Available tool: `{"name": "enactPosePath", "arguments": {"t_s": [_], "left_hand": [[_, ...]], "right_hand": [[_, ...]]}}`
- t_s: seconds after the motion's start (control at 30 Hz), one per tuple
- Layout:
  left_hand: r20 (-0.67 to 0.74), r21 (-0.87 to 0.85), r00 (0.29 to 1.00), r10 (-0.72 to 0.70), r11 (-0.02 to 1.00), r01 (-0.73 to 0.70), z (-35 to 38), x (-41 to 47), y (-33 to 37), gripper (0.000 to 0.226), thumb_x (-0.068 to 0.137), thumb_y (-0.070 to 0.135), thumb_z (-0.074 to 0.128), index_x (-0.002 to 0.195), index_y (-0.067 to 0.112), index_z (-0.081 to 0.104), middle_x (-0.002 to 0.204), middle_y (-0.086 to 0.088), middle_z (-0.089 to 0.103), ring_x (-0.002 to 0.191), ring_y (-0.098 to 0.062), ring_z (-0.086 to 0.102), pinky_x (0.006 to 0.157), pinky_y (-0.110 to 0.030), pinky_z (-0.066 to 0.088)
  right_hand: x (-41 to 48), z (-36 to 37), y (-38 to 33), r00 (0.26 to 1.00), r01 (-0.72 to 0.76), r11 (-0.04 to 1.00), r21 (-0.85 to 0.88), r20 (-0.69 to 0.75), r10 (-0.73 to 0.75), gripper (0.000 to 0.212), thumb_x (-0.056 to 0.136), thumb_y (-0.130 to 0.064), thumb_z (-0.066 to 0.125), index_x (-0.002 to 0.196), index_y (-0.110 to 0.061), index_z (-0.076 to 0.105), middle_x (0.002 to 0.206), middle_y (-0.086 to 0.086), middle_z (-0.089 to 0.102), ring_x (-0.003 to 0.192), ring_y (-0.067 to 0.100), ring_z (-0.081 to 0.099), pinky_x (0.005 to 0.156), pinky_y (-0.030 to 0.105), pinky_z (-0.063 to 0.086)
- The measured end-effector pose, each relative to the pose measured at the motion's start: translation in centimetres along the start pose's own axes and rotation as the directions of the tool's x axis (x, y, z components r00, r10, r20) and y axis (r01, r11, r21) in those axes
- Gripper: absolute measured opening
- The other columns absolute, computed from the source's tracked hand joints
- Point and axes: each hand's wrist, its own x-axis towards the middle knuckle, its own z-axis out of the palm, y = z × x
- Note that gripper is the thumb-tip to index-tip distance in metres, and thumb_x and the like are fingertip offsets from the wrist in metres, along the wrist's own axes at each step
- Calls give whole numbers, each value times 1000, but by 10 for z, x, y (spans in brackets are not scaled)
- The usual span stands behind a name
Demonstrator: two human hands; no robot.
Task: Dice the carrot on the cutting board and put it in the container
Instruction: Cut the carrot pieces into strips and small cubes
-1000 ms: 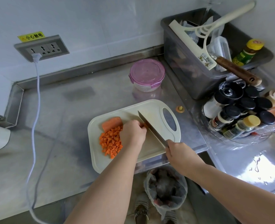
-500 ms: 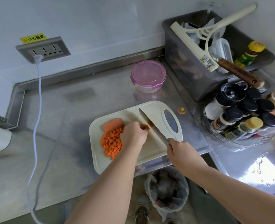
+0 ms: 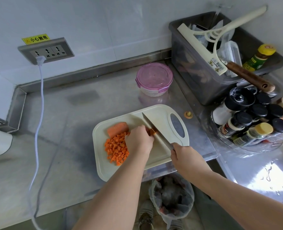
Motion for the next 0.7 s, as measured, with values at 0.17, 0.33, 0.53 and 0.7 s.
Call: {"name": "enactPosePath", "arguments": {"t_s": [0.17, 0.33, 0.53, 0.7], "left_hand": [[48, -102, 999, 5, 995, 0, -1, 3, -6, 15, 87, 40, 60, 98, 30, 66, 99, 7, 70, 99, -17, 62, 93, -42, 47], [35, -120, 999, 7, 993, -3, 0, 2, -8, 16, 91, 35, 57, 99, 27, 67, 98, 4, 70, 97, -22, 63, 92, -45, 47], [22, -121, 1000, -14, 993, 16, 2, 1, -6, 15, 91, 31, 57, 99, 26, 68, 94, 3, 70, 93, -22, 63, 90, -47, 48], [33, -133, 999, -30, 990, 34, 1, 1, -6, 17, 90, 34, 58, 99, 26, 69, 95, 3, 71, 94, -22, 63, 89, -43, 48]], "right_hand": [[-2, -4, 0, 999, 9, 1000, 18, -32, -8, 28, 103, -21, 30, 122, -14, 50, 77, 4, 58, 69, 26, 57, 57, 32, 41], [-1, -4, 0, 999, -37, 999, -29, 32, 38, 23, 103, -17, 32, 115, -11, 50, 89, 9, 64, 80, 28, 63, 62, 35, 48], [-4, 4, -1, 998, -37, 999, -3, 50, 37, 23, 104, -22, 31, 115, -14, 50, 88, 6, 64, 77, 22, 64, 68, 33, 53], [-6, -1, -2, 999, -32, 999, 14, 14, 32, 28, 104, -21, 29, 123, -13, 49, 82, 5, 60, 73, 24, 60, 61, 34, 47]]}}
